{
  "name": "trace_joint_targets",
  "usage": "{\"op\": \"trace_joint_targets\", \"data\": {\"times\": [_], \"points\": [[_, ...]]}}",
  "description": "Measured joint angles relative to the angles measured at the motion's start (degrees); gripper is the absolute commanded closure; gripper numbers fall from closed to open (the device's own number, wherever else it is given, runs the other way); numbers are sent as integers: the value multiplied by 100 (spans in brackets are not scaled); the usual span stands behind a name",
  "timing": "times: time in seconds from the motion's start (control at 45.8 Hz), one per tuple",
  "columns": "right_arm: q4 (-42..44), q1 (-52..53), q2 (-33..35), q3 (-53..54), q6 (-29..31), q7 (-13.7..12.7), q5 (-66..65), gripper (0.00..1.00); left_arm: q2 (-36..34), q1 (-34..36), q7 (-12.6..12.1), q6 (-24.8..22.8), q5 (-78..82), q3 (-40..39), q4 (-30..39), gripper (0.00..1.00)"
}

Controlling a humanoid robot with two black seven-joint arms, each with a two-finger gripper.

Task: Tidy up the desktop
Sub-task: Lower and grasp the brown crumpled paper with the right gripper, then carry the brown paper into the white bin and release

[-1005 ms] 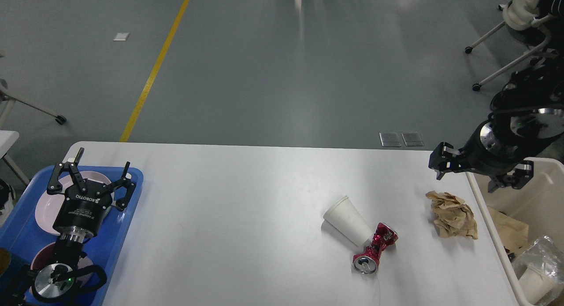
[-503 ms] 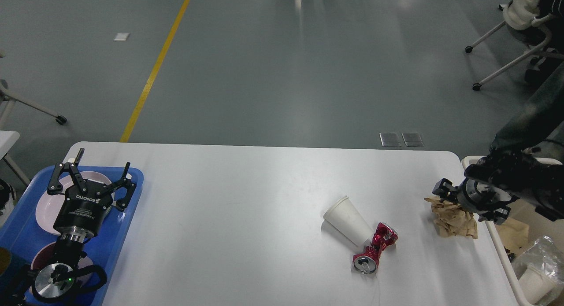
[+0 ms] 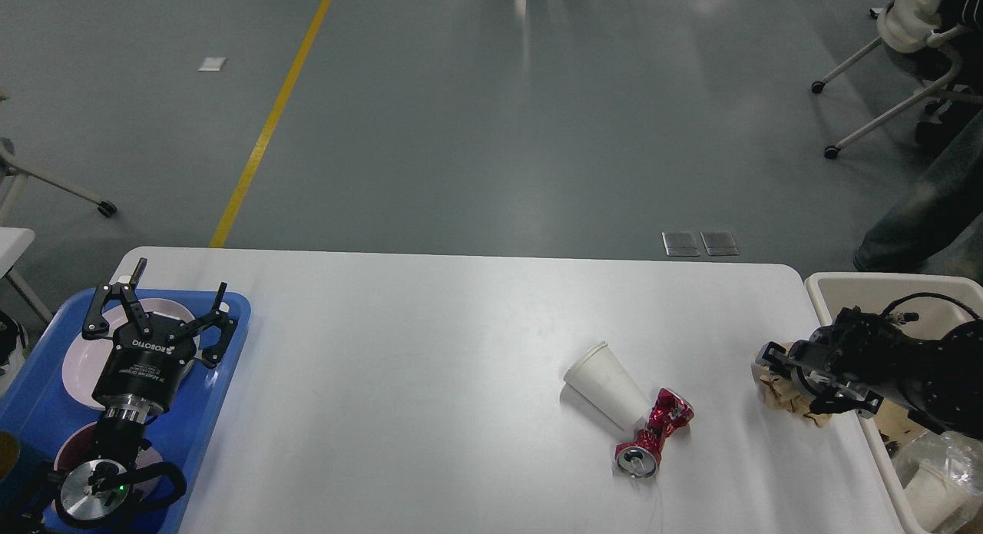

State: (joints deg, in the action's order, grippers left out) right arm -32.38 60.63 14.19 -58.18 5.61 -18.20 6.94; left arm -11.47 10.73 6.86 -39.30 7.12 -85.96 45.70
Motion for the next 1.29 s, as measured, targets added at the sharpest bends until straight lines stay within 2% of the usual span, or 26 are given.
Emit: {"op": "trace_joint_targets", "data": {"times": [0.109, 0.197, 0.262, 0.328, 0.393, 1.005, 1.18, 1.289], "points": [[3, -106, -32, 0, -130, 0, 0, 33, 2, 0, 0, 0, 0, 0, 0, 3], [3, -181, -65, 1, -266, 0, 0, 56, 3, 0, 0, 0, 0, 0, 0, 3], [3, -217, -72, 1, -318, 0, 0, 69, 3, 0, 0, 0, 0, 0, 0, 3], [2, -240, -74, 1, -336, -1, -1, 88, 3, 0, 0, 0, 0, 0, 0, 3], [-6, -248, -74, 5, -341, -5, 0, 100, 3, 0, 1, 0, 0, 0, 0, 3], [-239, 9, 2, 111, -255, -87, 105, 100, 3, -1, 4, 0, 0, 0, 0, 3], [-928, 597, 400, 131, -107, -98, 129, 100, 3, -1, 4, 0, 0, 0, 0, 3], [-1684, 1302, 956, 113, 365, -99, 131, 100, 3, -1, 4, 0, 0, 0, 0, 3]]}}
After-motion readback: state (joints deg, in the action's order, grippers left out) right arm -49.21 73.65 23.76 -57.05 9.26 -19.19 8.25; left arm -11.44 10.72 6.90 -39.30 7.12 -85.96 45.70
